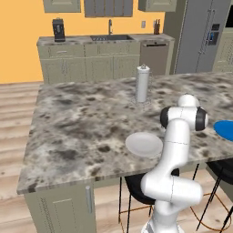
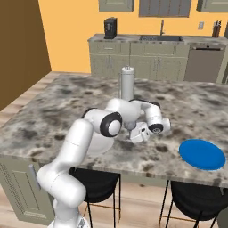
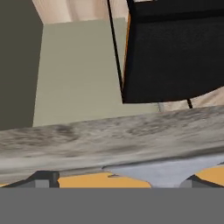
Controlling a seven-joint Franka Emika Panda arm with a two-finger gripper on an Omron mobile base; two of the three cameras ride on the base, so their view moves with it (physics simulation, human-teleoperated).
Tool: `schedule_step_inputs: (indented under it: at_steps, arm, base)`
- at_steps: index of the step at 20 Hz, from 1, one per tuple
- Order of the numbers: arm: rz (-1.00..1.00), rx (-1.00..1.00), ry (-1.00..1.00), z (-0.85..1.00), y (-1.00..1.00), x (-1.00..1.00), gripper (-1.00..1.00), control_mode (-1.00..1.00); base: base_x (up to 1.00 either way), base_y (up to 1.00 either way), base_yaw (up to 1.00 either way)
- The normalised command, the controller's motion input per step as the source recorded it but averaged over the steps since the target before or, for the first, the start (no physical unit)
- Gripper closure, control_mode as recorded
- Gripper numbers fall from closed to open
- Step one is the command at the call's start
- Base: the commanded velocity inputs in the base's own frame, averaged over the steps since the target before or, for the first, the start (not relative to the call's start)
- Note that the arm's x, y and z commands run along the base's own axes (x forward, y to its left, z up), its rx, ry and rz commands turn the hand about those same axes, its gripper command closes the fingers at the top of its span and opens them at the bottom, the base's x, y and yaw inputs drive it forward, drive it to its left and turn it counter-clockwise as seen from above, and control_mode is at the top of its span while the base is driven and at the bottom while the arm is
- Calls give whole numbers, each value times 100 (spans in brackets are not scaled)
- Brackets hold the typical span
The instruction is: Retrieve the wine glasses from the counter and place one next to each plate.
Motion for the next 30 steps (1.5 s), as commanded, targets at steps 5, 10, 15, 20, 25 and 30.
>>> schedule_step_inputs:
  at_steps: [5,10,15,20,25,30]
  arm:
    - [17,0,0,-27,-3,-18,-100,-100]
    - [28,0,0,-19,-25,-14,-100,-100]
    - [27,0,2,-30,-27,-15,-100,-100]
    - [5,-4,4,-65,84,-48,-100,-100]
    - [0,0,2,-34,73,15,-100,-100]
    - [0,0,-2,-12,-77,-58,-100,-100]
  base:
    - [0,0,0]
    - [0,0,0]
    - [0,0,0]
    - [0,0,0]
    - [0,0,0]
    - [0,0,0]
